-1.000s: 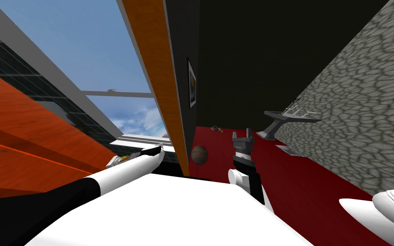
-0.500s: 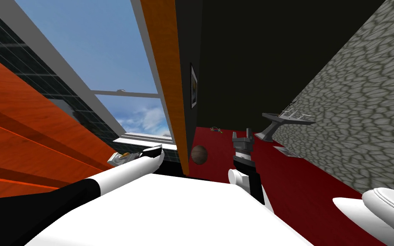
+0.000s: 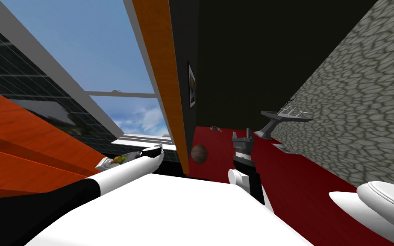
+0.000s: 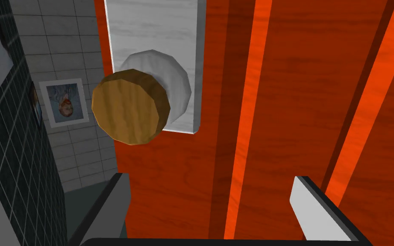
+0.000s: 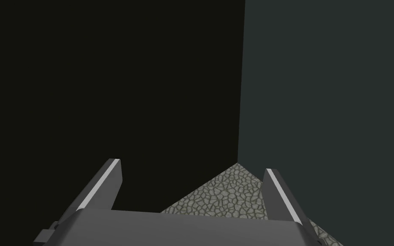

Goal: Push the door open

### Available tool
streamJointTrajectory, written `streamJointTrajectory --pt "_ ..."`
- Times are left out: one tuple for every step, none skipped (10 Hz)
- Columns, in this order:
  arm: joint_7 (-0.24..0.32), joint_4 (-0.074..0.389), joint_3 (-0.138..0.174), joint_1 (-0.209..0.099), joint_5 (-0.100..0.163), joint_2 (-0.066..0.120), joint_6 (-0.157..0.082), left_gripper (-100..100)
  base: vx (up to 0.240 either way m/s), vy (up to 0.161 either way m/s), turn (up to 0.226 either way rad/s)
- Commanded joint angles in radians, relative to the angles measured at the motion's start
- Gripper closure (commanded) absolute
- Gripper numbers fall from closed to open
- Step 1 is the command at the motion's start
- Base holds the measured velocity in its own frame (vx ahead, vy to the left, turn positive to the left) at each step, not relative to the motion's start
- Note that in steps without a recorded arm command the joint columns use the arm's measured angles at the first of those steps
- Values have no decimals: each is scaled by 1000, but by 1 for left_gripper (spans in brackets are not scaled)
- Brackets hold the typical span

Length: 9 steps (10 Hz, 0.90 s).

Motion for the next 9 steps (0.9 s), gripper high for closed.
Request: streamJointTrajectory --pt "0 25 -8 0 -1 9 -9 -100 -50 16 25" --pt "0 26 -16 3 2 9 -11 -100 -48 22 -32" --pt "1 26 -20 4 3 9 -13 -100 -61 19 -24" --pt "1 28 -28 7 6 9 -17 -100 -45 43 -19" --pt "2 28 -31 9 8 8 -18 -100 -70 16 22" --pt "3 29 -39 12 11 8 -22 -100 -86 -17 27" --pt "4 31 -50 16 16 8 -28 -100 -73 -11 -33" --pt "5 32 -57 19 19 8 -32 -100 -58 15 -81" --pt "5 33 -61 21 21 8 -34 -100 -47 45 -22"
